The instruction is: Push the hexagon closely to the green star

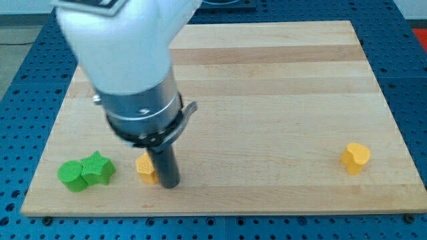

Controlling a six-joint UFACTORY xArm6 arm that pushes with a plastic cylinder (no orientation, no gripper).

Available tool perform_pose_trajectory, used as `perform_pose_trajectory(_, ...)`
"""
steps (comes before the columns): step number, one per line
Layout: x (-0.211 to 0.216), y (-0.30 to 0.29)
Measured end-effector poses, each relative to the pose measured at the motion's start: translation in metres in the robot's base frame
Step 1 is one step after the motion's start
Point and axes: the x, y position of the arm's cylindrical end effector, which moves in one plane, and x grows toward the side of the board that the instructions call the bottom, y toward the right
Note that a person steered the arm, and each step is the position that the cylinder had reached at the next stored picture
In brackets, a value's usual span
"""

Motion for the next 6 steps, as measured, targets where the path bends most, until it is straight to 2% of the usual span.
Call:
perform_pose_trajectory(1,-0.012,0.005)
perform_pose_trajectory(4,-0.011,-0.051)
perform_pose_trajectory(5,-0.007,-0.051)
perform_pose_trajectory(6,-0.007,0.002)
